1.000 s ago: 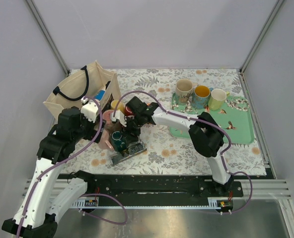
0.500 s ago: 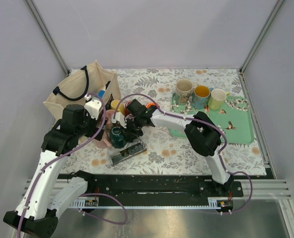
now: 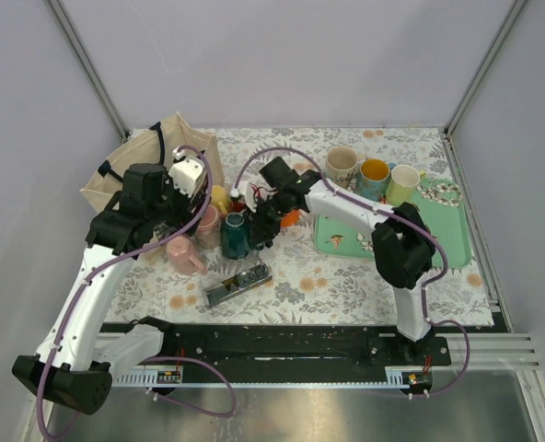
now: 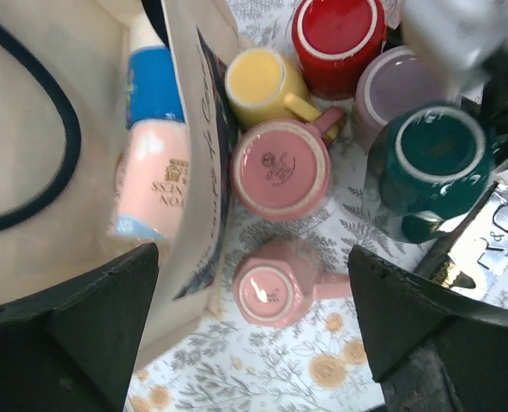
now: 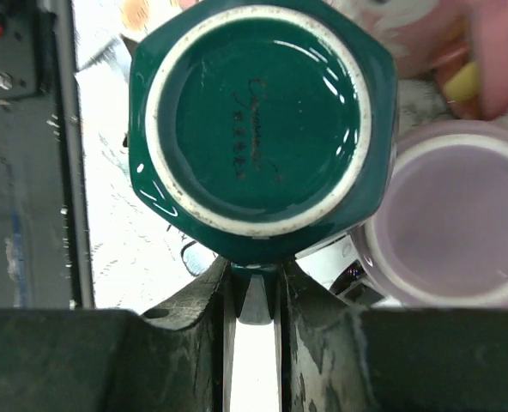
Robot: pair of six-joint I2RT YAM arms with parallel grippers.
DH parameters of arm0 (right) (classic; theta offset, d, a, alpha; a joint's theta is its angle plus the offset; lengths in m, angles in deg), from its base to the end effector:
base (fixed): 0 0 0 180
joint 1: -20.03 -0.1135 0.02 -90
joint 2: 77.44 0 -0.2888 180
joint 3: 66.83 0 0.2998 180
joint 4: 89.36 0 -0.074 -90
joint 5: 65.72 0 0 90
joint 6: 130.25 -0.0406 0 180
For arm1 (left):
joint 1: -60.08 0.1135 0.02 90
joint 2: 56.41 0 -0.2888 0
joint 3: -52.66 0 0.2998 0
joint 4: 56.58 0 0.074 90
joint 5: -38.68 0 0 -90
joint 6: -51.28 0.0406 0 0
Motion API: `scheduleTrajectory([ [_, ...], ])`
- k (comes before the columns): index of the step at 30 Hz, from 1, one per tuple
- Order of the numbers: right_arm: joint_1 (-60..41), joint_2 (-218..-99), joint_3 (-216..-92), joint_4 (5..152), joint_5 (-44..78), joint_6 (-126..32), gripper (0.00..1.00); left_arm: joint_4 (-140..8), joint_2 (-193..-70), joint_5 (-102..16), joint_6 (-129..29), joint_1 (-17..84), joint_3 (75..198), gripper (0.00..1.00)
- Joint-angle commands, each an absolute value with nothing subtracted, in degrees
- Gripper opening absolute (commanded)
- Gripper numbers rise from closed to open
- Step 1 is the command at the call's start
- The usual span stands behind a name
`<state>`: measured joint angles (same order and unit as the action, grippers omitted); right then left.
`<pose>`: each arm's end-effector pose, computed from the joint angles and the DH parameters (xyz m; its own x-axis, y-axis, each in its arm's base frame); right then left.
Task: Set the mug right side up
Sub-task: Turn over the cup at the center of the board.
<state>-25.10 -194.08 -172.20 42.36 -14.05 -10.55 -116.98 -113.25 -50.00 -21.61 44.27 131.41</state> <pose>0.3329 0.3701 0.2218 -0.1430 -0.6945 -0.7051 -0.9769 -0.0155 0.2133 0.2209 -0.0635 0.3958 -0.4871 0.4436 -0.7523 0.4531 0.8648 0.2166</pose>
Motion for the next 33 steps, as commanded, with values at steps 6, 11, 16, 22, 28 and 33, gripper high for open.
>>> scheduleTrajectory([
  [6, -11.99, -183.79, -183.40, 44.55, -34.67, -29.93, 0.00, -105.05, -109.77, -33.06, 0.28, 44.52, 132.77, 0.93],
  [11, -7.23, -184.85, -179.30, 61.97, -51.18, -52.76, 0.00, -89.20, -101.87, -31.18, 15.40, 39.88, 121.63, 0.90],
  [16, -7.13, -183.88, -165.39, 110.16, -61.23, -94.25, 0.00, -64.57, -97.28, -33.48, 26.05, 33.73, 106.94, 0.92],
  [22, -7.22, -183.26, -164.42, 108.36, -64.49, -94.21, 0.00, -35.81, -105.34, -44.27, 31.76, 23.35, 97.61, 0.84],
  [28, -7.13, -183.18, -164.34, 105.46, -65.72, -93.42, 0.00, -26.73, -113.62, -47.80, 31.60, 22.55, 100.41, 0.53],
  [33, -6.61, -183.61, -164.25, 105.64, -63.53, -93.51, 0.21, -31.10, -113.72, -46.84, 30.55, 22.46, 102.70, 0.03],
])
